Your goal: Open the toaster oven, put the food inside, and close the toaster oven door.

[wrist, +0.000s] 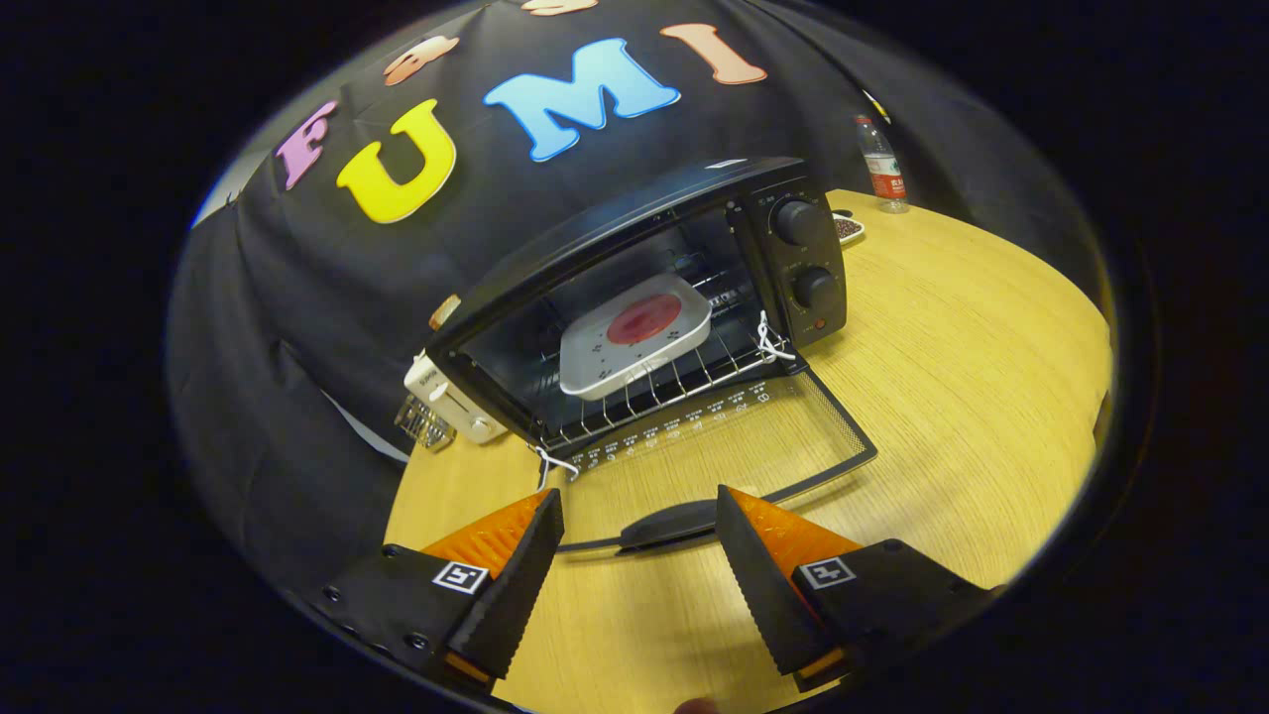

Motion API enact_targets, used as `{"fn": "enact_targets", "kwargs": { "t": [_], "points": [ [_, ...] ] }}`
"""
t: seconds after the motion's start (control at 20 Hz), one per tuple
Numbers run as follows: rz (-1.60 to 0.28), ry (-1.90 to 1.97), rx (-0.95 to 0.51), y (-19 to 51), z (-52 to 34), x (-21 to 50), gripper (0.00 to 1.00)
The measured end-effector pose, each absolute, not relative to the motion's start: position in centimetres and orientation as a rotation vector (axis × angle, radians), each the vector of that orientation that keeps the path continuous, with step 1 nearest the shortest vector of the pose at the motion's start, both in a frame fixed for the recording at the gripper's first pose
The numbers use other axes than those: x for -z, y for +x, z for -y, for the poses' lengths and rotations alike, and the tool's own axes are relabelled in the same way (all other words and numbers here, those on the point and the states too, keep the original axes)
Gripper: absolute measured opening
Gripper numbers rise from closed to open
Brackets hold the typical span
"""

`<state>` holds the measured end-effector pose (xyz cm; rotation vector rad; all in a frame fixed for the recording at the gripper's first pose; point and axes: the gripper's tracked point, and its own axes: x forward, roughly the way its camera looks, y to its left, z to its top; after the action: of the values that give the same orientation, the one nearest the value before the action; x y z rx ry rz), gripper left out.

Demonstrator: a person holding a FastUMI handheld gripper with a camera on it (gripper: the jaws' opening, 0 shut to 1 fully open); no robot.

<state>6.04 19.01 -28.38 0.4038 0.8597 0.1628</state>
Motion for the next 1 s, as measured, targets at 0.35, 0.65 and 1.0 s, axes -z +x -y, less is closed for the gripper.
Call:
{"fn": "enact_targets", "kwargs": {
  "t": [0.35, 0.65, 1.0],
  "points": [
    [-0.919, 0.185, -0.198, 4.0, -18.3, 31.2, 0.98],
    [-0.985, -0.020, -0.219, 3.0, -17.3, 34.0, 0.98],
    [-1.009, -0.064, -0.173, 3.5, -17.3, 35.7, 0.99]
  ]
}}
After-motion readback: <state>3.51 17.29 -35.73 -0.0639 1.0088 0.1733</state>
